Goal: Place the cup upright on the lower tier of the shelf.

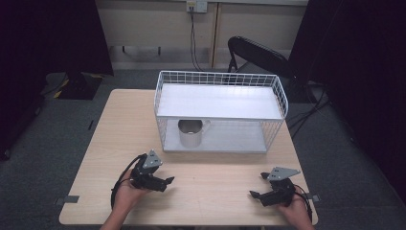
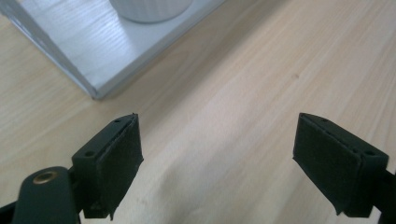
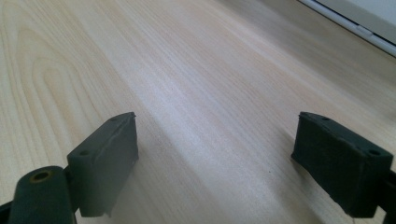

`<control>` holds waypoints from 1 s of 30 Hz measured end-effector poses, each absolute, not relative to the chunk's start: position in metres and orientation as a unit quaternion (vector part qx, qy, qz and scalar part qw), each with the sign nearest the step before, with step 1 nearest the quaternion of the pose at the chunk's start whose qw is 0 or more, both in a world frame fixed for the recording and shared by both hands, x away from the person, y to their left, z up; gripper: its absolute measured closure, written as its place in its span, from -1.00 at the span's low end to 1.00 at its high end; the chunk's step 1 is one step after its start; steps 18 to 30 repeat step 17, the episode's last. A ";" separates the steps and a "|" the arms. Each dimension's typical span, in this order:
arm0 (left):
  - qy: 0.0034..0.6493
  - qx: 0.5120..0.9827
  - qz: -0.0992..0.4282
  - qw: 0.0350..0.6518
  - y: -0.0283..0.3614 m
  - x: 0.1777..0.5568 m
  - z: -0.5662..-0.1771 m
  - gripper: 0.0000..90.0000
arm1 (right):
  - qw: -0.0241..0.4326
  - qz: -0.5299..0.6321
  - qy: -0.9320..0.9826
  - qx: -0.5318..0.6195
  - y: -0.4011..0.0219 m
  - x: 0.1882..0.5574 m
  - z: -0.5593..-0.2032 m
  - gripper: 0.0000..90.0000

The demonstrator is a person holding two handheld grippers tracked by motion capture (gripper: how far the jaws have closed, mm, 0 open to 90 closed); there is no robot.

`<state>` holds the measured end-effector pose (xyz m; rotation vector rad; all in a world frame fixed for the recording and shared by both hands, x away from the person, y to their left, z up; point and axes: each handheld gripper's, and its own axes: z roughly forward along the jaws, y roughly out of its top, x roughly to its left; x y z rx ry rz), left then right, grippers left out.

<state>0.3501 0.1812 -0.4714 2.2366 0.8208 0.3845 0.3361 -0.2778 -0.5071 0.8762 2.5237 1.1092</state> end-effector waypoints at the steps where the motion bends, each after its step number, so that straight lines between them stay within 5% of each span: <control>1: 0.319 0.866 0.148 0.355 0.185 0.348 -0.473 -0.66 | 0.124 0.381 0.866 0.301 -0.278 0.336 -0.507 -0.71; 30: 0.336 0.868 0.139 0.337 0.204 0.337 -0.496 -0.65 | 0.124 0.380 0.866 0.301 -0.278 0.336 -0.507 -0.71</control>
